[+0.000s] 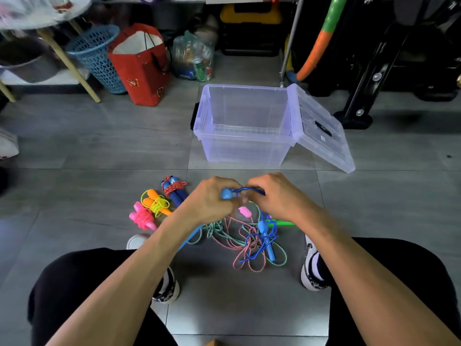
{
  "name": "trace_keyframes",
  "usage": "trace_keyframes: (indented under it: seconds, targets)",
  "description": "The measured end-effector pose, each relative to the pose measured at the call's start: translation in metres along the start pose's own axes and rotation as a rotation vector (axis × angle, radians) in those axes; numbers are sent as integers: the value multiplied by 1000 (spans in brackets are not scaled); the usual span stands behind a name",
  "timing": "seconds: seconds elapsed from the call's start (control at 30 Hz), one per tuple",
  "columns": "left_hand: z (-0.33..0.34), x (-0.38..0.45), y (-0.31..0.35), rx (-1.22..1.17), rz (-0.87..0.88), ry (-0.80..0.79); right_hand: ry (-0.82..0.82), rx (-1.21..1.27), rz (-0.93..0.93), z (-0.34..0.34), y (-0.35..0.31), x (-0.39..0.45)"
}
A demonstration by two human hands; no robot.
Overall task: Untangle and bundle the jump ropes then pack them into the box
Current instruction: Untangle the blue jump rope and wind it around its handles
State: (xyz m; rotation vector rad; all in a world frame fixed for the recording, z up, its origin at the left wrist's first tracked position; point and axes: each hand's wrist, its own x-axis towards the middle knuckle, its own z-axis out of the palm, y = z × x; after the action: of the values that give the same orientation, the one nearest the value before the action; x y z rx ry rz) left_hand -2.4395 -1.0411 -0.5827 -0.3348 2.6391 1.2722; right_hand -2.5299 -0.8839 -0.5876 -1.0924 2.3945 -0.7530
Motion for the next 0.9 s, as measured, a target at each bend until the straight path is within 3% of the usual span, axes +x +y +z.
trace_keyframes:
  seconds: [0.13,0.27,0.33,0.4,0.47,0.57,0.73,0.9]
  targets:
    - [-8,4,-11,-27,-96,239,55,-16,70,-4,7,-4]
    - [-20,10,-32,-142,-348,436,40,-163,182,-6,23,-8]
    - [-20,10,-37,-64,-418,344,33,-190,192,-6,24,-11]
    - [-15,5,-33,124,-377,175,24,-140,170,-4,22,-11]
    - [-8,1,-22,217,-226,86,21,-105,140,-2,17,-11]
    - [5,-2,-5,143,7,59,6,-26,75,1,9,-10]
    - [8,1,-7,196,21,134,21,21,86,1,4,-12]
    - [-12,2,-17,223,-241,366,73,-27,166,-8,13,-18]
